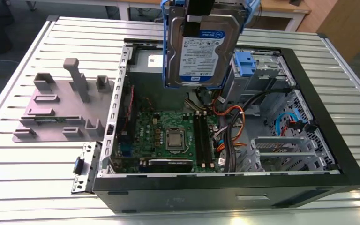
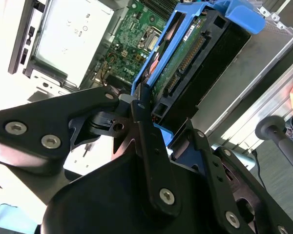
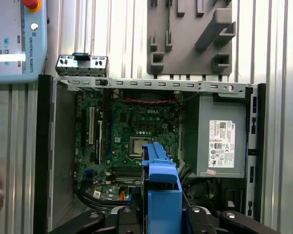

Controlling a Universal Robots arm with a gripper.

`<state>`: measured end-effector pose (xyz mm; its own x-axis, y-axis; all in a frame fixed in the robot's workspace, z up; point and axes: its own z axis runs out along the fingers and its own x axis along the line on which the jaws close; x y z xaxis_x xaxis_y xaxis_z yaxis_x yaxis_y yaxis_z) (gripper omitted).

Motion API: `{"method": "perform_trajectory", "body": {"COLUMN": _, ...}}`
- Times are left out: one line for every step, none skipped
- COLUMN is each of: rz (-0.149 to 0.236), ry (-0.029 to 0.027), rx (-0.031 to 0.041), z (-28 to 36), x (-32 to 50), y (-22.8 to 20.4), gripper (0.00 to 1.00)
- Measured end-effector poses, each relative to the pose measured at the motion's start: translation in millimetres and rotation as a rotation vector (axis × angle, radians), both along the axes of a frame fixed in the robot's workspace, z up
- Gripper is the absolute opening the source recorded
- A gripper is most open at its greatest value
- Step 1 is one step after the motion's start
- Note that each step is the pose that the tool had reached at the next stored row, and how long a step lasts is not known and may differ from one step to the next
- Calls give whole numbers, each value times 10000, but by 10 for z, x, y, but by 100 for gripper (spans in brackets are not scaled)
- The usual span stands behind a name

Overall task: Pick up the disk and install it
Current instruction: 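Pick up the disk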

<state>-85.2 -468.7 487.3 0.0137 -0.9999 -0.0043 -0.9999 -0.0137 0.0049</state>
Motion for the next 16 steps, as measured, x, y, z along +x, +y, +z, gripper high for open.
{"method": "perform_trajectory", "body": {"rz": 0, "ry": -1, "rx": 1, "z": 0, "x": 0, "y": -5, "gripper": 36}}
{"method": "perform_trajectory", "body": {"rz": 0, "ry": -1, "rx": 0, "z": 0, "x": 0, "y": -10, "gripper": 36}}
{"method": "perform_trajectory", "body": {"rz": 0, "ry": 0, "rx": 0, "z": 0, "x": 0, "y": -14, "gripper": 36}}
{"method": "perform_trajectory", "body": {"rz": 0, "ry": -1, "rx": 0, "z": -1, "x": 0, "y": -18, "gripper": 36}}
{"method": "perform_trajectory", "body": {"rz": 0, "ry": -1, "rx": 1, "z": -1, "x": 0, "y": -22, "gripper": 36}}
{"method": "perform_trajectory", "body": {"rz": 0, "ry": -1, "rx": 1, "z": -1, "x": 0, "y": -27, "gripper": 36}}
{"method": "perform_trajectory", "body": {"rz": 0, "ry": -1, "rx": 1, "z": -1, "x": 0, "y": -31, "gripper": 36}}
{"method": "perform_trajectory", "body": {"rz": 0, "ry": -1, "rx": 1, "z": -1, "x": 0, "y": -35, "gripper": 36}}
{"method": "perform_trajectory", "body": {"rz": 0, "ry": -1, "rx": 0, "z": -1, "x": 0, "y": -38, "gripper": 36}}
{"method": "perform_trajectory", "body": {"rz": 0, "ry": -1, "rx": 0, "z": -1, "x": 0, "y": -42, "gripper": 36}}
{"method": "perform_trajectory", "body": {"rz": 0, "ry": -1, "rx": 1, "z": -2, "x": 0, "y": -46, "gripper": 36}}
{"method": "perform_trajectory", "body": {"rz": 0, "ry": -1, "rx": 1, "z": -2, "x": 0, "y": -50, "gripper": 36}}
{"method": "perform_trajectory", "body": {"rz": 0, "ry": -1, "rx": 1, "z": -2, "x": 0, "y": -53, "gripper": 36}}
{"method": "perform_trajectory", "body": {"rz": 0, "ry": 0, "rx": 0, "z": -2, "x": 0, "y": -57, "gripper": 36}}
{"method": "perform_trajectory", "body": {"rz": 0, "ry": -1, "rx": 1, "z": -2, "x": 0, "y": -61, "gripper": 36}}
{"method": "perform_trajectory", "body": {"rz": 0, "ry": -1, "rx": 0, "z": -2, "x": 0, "y": -65, "gripper": 36}}
